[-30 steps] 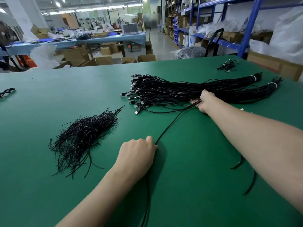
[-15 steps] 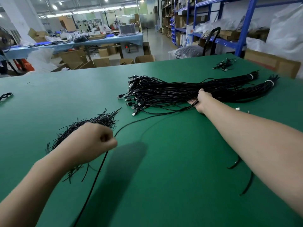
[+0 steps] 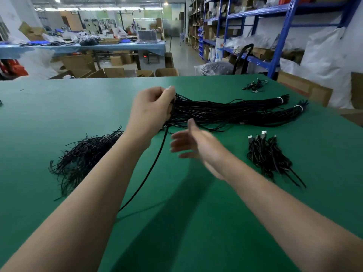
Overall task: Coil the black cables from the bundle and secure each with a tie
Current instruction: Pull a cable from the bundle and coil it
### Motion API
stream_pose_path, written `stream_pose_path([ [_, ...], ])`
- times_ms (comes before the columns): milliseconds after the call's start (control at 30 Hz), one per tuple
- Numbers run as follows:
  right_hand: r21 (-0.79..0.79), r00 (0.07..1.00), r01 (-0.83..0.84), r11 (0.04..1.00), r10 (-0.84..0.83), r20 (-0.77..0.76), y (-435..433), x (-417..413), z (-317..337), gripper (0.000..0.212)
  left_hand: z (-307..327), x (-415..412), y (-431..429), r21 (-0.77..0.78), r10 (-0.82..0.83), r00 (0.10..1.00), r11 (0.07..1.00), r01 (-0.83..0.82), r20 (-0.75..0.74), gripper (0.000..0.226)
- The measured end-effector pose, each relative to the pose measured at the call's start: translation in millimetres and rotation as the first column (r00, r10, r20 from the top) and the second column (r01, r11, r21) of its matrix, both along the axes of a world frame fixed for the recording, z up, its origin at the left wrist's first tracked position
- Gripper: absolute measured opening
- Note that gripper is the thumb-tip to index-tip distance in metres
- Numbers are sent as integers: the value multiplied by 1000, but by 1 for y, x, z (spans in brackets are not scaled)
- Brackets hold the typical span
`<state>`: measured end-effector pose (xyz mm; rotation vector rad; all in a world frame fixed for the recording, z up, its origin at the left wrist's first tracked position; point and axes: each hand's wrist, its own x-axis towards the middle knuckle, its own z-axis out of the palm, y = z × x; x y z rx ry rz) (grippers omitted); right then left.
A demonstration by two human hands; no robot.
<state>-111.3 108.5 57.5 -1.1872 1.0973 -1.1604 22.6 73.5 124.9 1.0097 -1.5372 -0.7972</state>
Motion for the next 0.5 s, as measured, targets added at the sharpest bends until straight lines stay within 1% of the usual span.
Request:
stream_pose_path([
  [33,6,988,-152,988,152,31,15,9,0,61,3,-7,1,7,-7,1000,1000,7,-20,37],
  [67,-2,967,-252,968,252,48,29,16,-1,64,6,-14,3,25,-23,999,999,24,-46,37],
  [100,-10,947,-317,948,317,57,41,19,-2,62,8,-19,4,55,-52,995,997,57,-84,37],
  [167,-13,923,-385,923,385,30,60,23,-8,55,11,-27,9,109,-117,979,985,137,-168,34],
  [233,-14,921,-390,921,389,-22,73,24,-15,43,16,-31,13,139,-145,963,974,179,-226,32],
  [267,-12,926,-377,926,376,-17,77,24,-19,39,17,-32,15,147,-145,960,972,184,-241,32],
  [333,-10,947,-319,948,319,47,83,20,-23,38,17,-32,19,154,-147,960,970,187,-236,30],
  [400,-25,955,-242,970,243,172,85,9,-22,38,10,-27,25,167,-188,968,962,215,-165,31],
  [500,-49,915,-135,990,143,376,83,-12,-19,36,-22,-12,42,241,-285,957,934,264,54,45],
])
